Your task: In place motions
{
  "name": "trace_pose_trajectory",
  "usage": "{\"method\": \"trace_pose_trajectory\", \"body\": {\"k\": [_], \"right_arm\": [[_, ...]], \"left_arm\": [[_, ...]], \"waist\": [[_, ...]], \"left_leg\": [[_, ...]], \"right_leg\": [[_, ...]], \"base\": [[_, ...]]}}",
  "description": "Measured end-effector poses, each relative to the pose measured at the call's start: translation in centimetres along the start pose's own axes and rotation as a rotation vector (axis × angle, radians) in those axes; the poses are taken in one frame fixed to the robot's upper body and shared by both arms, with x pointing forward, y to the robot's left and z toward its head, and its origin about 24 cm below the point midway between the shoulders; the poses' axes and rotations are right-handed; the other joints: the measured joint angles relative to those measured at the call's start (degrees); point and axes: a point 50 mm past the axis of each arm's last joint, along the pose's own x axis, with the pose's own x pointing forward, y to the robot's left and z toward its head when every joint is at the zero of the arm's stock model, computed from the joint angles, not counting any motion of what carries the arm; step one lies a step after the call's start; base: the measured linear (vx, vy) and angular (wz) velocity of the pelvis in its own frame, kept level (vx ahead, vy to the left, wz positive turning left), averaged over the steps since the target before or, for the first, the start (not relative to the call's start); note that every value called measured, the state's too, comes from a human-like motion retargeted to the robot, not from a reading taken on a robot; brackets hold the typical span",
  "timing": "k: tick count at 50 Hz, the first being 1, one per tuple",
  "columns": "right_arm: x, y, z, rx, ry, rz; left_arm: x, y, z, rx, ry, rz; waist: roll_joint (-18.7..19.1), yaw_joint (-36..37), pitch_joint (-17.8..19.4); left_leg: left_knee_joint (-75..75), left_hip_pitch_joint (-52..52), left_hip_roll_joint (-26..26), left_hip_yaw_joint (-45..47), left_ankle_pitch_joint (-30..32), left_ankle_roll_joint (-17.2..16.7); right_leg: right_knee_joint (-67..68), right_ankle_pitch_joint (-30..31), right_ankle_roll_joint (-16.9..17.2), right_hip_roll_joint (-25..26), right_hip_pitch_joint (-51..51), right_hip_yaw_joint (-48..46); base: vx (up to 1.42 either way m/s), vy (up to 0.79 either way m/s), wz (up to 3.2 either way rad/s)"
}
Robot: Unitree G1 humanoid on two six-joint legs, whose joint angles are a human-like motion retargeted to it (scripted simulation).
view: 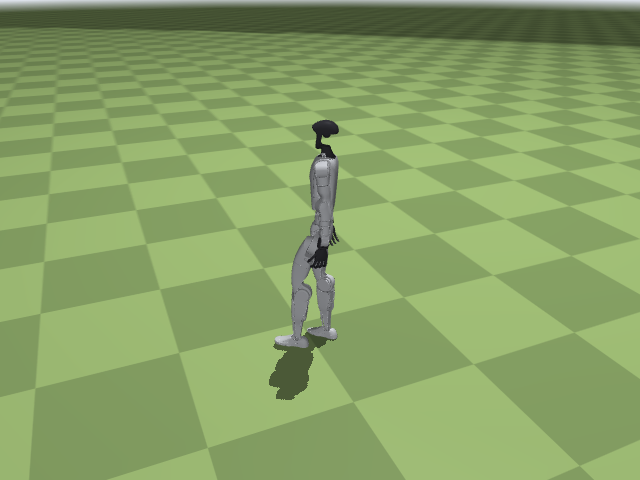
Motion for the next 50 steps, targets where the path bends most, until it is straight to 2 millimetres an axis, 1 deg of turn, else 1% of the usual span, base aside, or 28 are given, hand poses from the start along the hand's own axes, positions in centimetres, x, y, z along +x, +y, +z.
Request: {"method": "trace_pose_trajectory", "body": {"k": [4,7,10,12,16,18,20,21,23,30,35,37,40,43,45,47,48,50], "right_arm": [[0.0,-0.1,-0.9,0.013,0.026,-0.011],[0.0,0.0,-1.4,0.004,0.048,-0.017],[0.0,0.2,-1.9,0.001,0.060,-0.021],[0.0,0.3,-2.1,0.006,0.064,-0.018],[0.0,0.5,-2.3,0.020,0.066,-0.015],[0.0,0.5,-2.4,0.024,0.063,-0.017],[0.0,0.4,-2.3,0.021,0.062,-0.017],[0.0,0.3,-2.2,0.018,0.061,-0.018],[0.0,0.2,-1.7,0.017,0.051,-0.021],[-0.1,-1.0,2.2,0.005,-0.101,-0.026],[-0.3,-1.1,4.1,0.015,-0.185,-0.028],[-0.3,-1.1,4.3,0.010,-0.193,-0.018],[-0.3,-0.9,4.0,0.007,-0.185,-0.008],[-0.1,-0.7,3.2,0.013,-0.168,-0.012],[-0.1,-0.6,2.6,0.013,-0.154,-0.013],[0.0,-0.4,2.3,0.015,-0.143,-0.015],[0.0,-0.4,2.2,0.017,-0.139,-0.017],[0.0,-0.1,2.0,0.025,-0.130,-0.018]], "left_arm": [[0.3,-0.5,2.4,0.053,-0.074,-0.016],[0.4,-0.8,3.2,0.080,-0.104,-0.023],[0.3,-0.8,3.2,0.098,-0.108,-0.020],[0.3,-0.8,2.9,0.106,-0.094,-0.016],[0.2,-0.5,1.6,0.102,-0.041,-0.007],[0.1,-0.3,0.6,0.082,-0.003,0.001],[-0.1,0.0,-0.7,0.050,0.042,0.010],[-0.2,0.2,-1.3,0.030,0.067,0.014],[-0.5,0.6,-2.6,-0.012,0.112,0.029],[-1.2,1.8,-4.9,-0.133,0.176,0.091],[-1.6,2.1,-5.9,-0.181,0.203,0.101],[-1.5,2.0,-5.8,-0.179,0.203,0.097],[-1.3,1.8,-5.2,-0.154,0.190,0.083],[-0.9,1.3,-4.0,-0.119,0.147,0.058],[-0.6,1.0,-3.1,-0.097,0.113,0.038],[-0.4,0.7,-2.1,-0.077,0.080,0.020],[-0.3,0.7,-1.4,-0.065,0.061,0.013],[-0.1,0.7,-0.4,-0.045,0.033,0.012]], "waist": [[-1.1,-0.3,0.9],[-1.6,-1.3,0.6],[-1.8,-3.1,-0.3],[-2.2,-3.8,-0.8],[-2.3,-2.7,-1.4],[-1.8,-1.7,-1.7],[-1.3,-0.8,-2.1],[-1.3,-0.6,-2.5],[-1.5,-0.1,-3.0],[-2.5,3.0,-2.3],[-3.1,2.9,-2.6],[-3.2,2.6,-2.6],[-3.0,2.5,-2.7],[-2.0,2.7,-2.4],[-0.6,2.3,-2.3],[1.2,1.4,-2.1],[2.1,0.7,-1.9],[2.9,-0.6,-1.5]], "left_leg": [[2.9,-0.4,3.2,13.3,-3.2,3.4],[4.7,0.4,6.3,24.0,-5.8,4.1],[6.6,0.8,8.4,30.6,-6.1,2.6],[7.6,1.7,8.9,35.8,-6.0,2.3],[6.1,4.4,7.2,41.5,-4.2,1.9],[2.6,5.7,5.1,41.2,-5.0,2.1],[-1.0,5.5,2.5,35.8,-4.6,4.1],[-1.8,5.2,1.9,33.8,-4.1,4.4],[-3.6,5.3,0.6,32.4,-3.5,5.1],[-7.6,7.0,-3.1,28.8,-3.6,6.9],[-8.3,7.3,-4.3,26.6,-3.8,8.0],[-8.3,7.4,-4.5,25.9,-3.9,8.3],[-8.2,7.6,-4.5,24.7,-4.1,8.7],[-8.1,8.3,-3.4,23.3,-4.3,8.8],[-7.9,8.7,-1.7,22.1,-4.6,8.8],[-7.6,8.9,0.3,20.7,-4.8,8.7],[-7.5,9.0,1.4,19.6,-4.8,8.6],[-7.5,9.0,2.5,18.1,-4.6,8.7]], "right_leg": [[-0.1,-0.1,0.1,-1.7,-0.2,-3.1],[-0.3,-0.7,0.3,-2.5,-0.4,-5.9],[-0.5,-1.5,0.9,-3.0,-0.4,-9.2],[-0.5,-2.1,1.4,-3.8,-0.3,-11.9],[-0.4,-3.1,2.5,-4.6,0.6,-16.8],[-0.4,-3.7,3.1,-4.3,1.4,-19.0],[-0.5,-4.0,3.7,-4.0,2.2,-20.8],[-0.4,-4.2,4.1,-4.1,2.4,-21.8],[-0.2,-4.4,4.6,-4.6,2.7,-23.3],[1.0,-5.4,5.9,-6.0,4.5,-26.6],[3.1,-5.3,6.7,-7.3,5.5,-28.7],[4.3,-4.7,7.0,-7.8,5.9,-29.3],[6.7,-2.7,7.1,-8.6,6.5,-30.3],[11.2,1.6,6.1,-9.4,6.7,-30.6],[15.8,5.8,4.9,-9.9,5.9,-30.2],[22.5,9.1,2.5,-11.1,3.7,-29.1],[26.9,10.7,0.8,-12.1,2.1,-28.3],[32.2,11.4,-0.3,-12.6,-0.8,-25.2]], "base": [[-0.14,0.03,0.82],[-0.10,0.04,1.16],[-0.03,0.05,1.40],[0.02,0.07,1.41],[0.07,0.11,1.11],[0.09,0.12,0.93],[0.10,0.13,0.84],[0.11,0.11,0.81],[0.10,0.07,0.69],[0.13,0.05,0.41],[0.19,0.06,0.44],[0.20,0.05,0.45],[0.22,0.06,0.47],[0.23,0.06,0.50],[0.25,0.07,0.55],[0.20,0.04,0.63],[0.13,-0.01,0.72],[0.10,-0.03,0.67]]}}
